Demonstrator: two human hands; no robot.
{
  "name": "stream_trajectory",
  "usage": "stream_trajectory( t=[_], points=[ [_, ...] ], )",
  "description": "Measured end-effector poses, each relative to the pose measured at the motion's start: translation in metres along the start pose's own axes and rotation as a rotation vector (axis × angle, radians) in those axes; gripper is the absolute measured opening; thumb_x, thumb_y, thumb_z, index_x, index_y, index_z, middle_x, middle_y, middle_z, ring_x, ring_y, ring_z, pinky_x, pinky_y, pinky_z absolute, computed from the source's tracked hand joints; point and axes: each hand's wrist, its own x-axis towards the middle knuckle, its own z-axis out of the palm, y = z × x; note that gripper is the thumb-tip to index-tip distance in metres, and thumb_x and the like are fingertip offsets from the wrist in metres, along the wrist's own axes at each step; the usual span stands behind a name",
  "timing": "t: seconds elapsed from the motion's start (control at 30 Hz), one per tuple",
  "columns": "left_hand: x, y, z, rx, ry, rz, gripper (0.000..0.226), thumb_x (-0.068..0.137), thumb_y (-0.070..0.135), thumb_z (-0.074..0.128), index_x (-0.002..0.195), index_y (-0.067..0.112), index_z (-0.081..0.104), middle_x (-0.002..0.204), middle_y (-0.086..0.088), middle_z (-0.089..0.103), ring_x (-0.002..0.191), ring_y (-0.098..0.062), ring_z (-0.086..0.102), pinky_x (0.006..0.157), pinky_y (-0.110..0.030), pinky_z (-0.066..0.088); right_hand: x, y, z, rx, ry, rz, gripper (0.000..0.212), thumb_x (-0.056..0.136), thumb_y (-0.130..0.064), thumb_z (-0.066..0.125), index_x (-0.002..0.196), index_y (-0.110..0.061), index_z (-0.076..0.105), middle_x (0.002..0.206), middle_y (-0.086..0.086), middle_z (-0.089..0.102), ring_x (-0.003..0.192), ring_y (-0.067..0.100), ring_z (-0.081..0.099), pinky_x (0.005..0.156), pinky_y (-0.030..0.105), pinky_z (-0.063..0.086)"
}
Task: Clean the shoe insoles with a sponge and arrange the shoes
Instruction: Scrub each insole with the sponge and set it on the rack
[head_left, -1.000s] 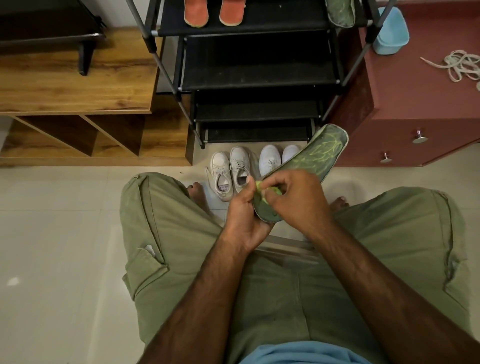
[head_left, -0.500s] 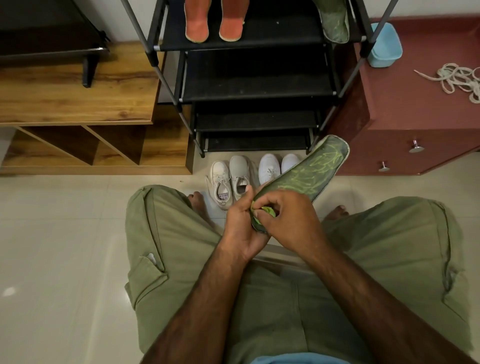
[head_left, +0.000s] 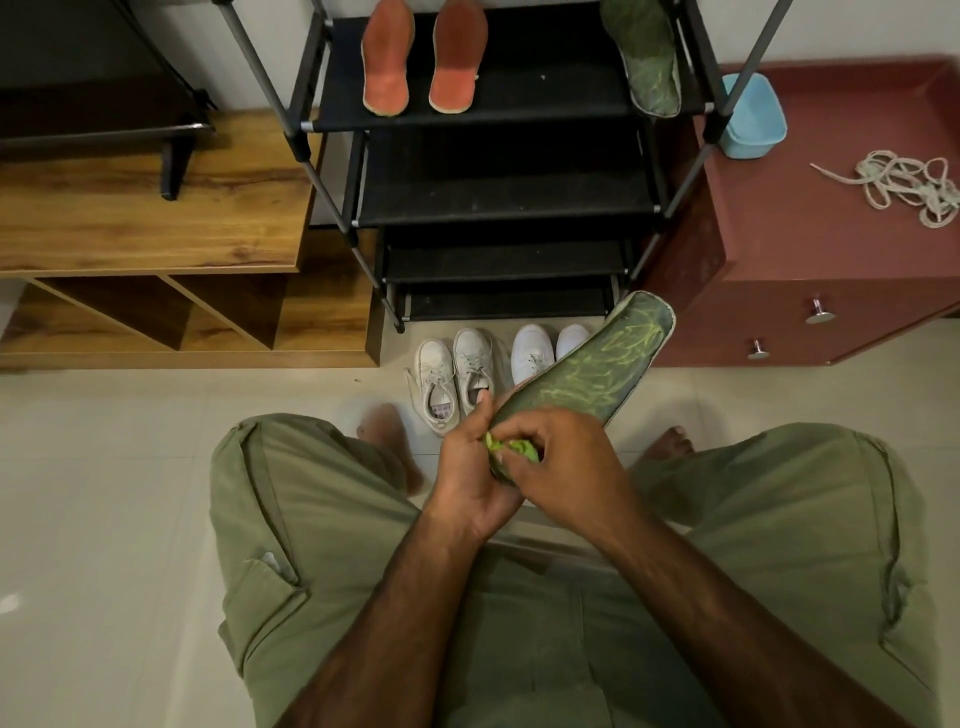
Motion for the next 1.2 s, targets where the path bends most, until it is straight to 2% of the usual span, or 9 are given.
stream_trajectory(
  t=[0.1,0.2,0.4,0.6,0.7,0.77,0.93,1.13,1.2],
  points=[
    [0.001,-0.002,0.001,0.015,0.013,0.013,0.058,0.108,0.044,0.037,0.11,0.001,0.075,0.116,-0.022,0.07,0.112,-0.033,0.068,0.097,-0.043,0.055,0.006,0.009,-0.005,0.0,0.07,0.037,0.016,0.086,-0.024,0.081,0.1,-0.032,0.081,0.092,-0.015,0.07,0.079,-0.003,0.061,0.072,0.014,0.046],
    [0.002,-0.004,0.002,0.038,0.01,0.012,0.06,0.109,0.045,0.033,0.117,-0.001,0.072,0.122,-0.023,0.07,0.111,-0.032,0.07,0.089,-0.04,0.06,0.017,0.013,-0.008,-0.005,0.212,0.06,0.012,0.088,-0.025,0.079,0.099,-0.028,0.081,0.093,-0.013,0.072,0.08,0.001,0.063,0.072,0.02,0.05],
    [0.001,-0.001,-0.004,0.005,0.002,0.004,0.062,0.109,0.045,0.038,0.144,-0.005,0.05,0.143,-0.027,0.056,0.136,-0.037,0.054,0.12,-0.047,0.035,-0.009,0.001,-0.001,-0.014,-0.097,0.003,0.017,0.088,-0.02,0.077,0.103,-0.029,0.081,0.092,-0.017,0.072,0.082,-0.004,0.063,0.072,0.01,0.043],
    [0.004,-0.003,-0.006,0.051,-0.019,0.059,0.059,0.109,0.04,0.041,0.144,-0.008,0.048,0.144,-0.027,0.054,0.14,-0.037,0.049,0.123,-0.047,0.031,-0.003,0.003,-0.009,-0.2,0.148,0.078,0.017,0.094,-0.026,0.071,0.109,-0.03,0.078,0.1,-0.007,0.066,0.083,0.007,0.06,0.067,0.017,0.041],
    [0.004,-0.001,-0.008,0.065,-0.008,0.083,0.05,0.105,0.031,0.054,0.138,-0.007,0.053,0.132,-0.025,0.062,0.129,-0.037,0.058,0.123,-0.052,0.03,-0.008,-0.003,-0.002,-0.228,0.008,0.023,0.017,0.094,-0.027,0.071,0.109,-0.031,0.077,0.098,-0.01,0.062,0.083,0.006,0.056,0.067,0.01,0.035],
    [0.004,0.0,-0.008,0.024,0.017,0.084,0.054,0.105,0.033,0.051,0.142,-0.006,0.051,0.135,-0.026,0.061,0.13,-0.038,0.058,0.121,-0.051,0.034,-0.012,-0.002,-0.002,-0.205,-0.046,0.009,0.017,0.092,-0.031,0.073,0.107,-0.035,0.077,0.098,-0.014,0.065,0.082,0.003,0.058,0.07,0.016,0.045],
    [0.005,0.002,0.001,-0.042,0.033,0.126,0.054,0.11,0.034,0.036,0.144,-0.005,0.049,0.143,-0.025,0.057,0.134,-0.035,0.056,0.115,-0.045,0.042,-0.011,0.008,-0.009,-0.175,0.14,0.066,0.006,0.089,-0.036,0.075,0.094,-0.035,0.076,0.09,-0.015,0.063,0.077,0.005,0.06,0.071,0.036,0.054],
    [0.005,0.0,0.002,0.014,0.01,0.17,0.036,0.104,0.002,0.039,0.137,-0.003,0.053,0.127,-0.025,0.066,0.115,-0.033,0.067,0.1,-0.041,0.056,-0.009,0.016,-0.007,-0.044,0.234,0.038,0.006,0.087,-0.023,0.079,0.09,-0.027,0.075,0.089,-0.012,0.061,0.079,0.002,0.059,0.069,0.02,0.048],
    [0.004,-0.001,0.003,0.07,0.016,0.194,0.04,0.101,-0.004,0.038,0.138,-0.003,0.053,0.13,-0.027,0.064,0.115,-0.035,0.065,0.102,-0.044,0.051,-0.008,0.018,-0.01,-0.023,0.269,0.018,0.007,0.086,-0.02,0.079,0.089,-0.025,0.076,0.089,-0.011,0.062,0.079,0.002,0.059,0.068,0.016,0.045]
  ],
)
